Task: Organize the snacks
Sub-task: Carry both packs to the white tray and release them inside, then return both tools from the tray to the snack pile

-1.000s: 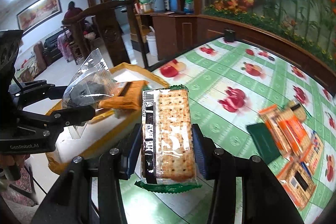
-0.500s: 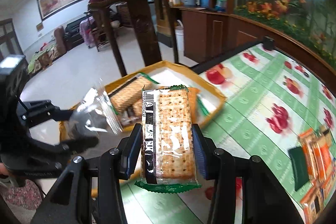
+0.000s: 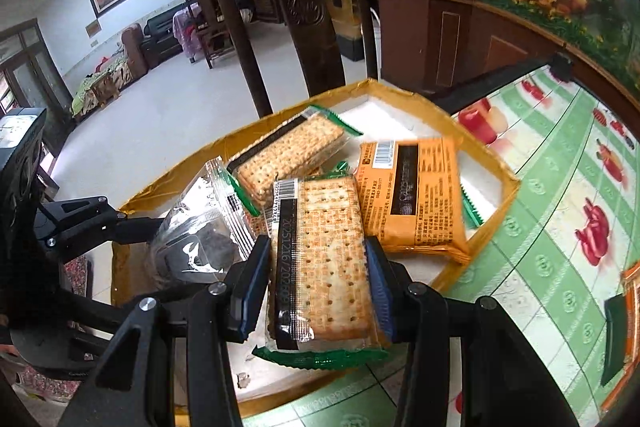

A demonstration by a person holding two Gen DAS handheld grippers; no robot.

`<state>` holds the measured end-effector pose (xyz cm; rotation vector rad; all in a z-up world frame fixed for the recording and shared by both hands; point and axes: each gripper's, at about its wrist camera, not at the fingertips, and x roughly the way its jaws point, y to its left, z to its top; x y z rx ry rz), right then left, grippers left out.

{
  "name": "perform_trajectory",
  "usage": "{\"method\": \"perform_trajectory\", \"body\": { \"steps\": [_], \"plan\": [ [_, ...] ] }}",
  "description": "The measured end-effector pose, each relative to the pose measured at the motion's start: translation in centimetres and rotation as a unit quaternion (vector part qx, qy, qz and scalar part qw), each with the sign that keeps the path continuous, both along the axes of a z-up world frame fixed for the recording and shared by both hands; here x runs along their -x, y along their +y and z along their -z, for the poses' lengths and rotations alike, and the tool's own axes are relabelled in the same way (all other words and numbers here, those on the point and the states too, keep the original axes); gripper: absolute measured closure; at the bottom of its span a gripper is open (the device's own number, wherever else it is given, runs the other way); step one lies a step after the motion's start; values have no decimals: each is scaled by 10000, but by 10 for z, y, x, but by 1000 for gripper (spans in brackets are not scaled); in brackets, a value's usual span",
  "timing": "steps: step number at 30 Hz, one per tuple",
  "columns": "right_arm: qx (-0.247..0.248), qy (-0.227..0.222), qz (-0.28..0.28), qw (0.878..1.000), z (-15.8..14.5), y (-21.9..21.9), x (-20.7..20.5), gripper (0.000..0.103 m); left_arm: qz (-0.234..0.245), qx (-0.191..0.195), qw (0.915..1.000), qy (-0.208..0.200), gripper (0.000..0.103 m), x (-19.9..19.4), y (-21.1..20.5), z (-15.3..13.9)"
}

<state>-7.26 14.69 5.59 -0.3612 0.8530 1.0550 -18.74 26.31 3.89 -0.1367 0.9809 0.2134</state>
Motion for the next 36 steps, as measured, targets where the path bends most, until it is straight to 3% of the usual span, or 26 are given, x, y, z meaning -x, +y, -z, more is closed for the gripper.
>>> {"method": "perform_trajectory", "body": {
  "steps": [8, 12, 16, 20, 30, 36],
  "plan": [
    [73, 176, 8, 9998, 7, 1, 3, 51, -42, -219, 9997, 67, 42, -2, -1, 8],
    [46, 138, 50, 9999, 5, -3, 9, 42, -101, -289, 9995, 15, 40, -2, -1, 8],
    [-74, 10, 55, 10000, -5, -7, 16, 39, -164, -508, 9985, -139, 24, -1, -4, 1],
    [-187, -74, 105, 9997, -14, -14, 18, 35, -234, -714, 9965, -367, 15, 3, -7, -14],
    [-430, -129, 492, 9978, -24, -43, 4, 34, -193, -797, 9945, -645, 15, -1, -22, -39],
    [-481, -14, 908, 9947, -20, -74, -12, 34, 13, -587, 9950, -808, 15, -19, -44, -50]
  ]
}}
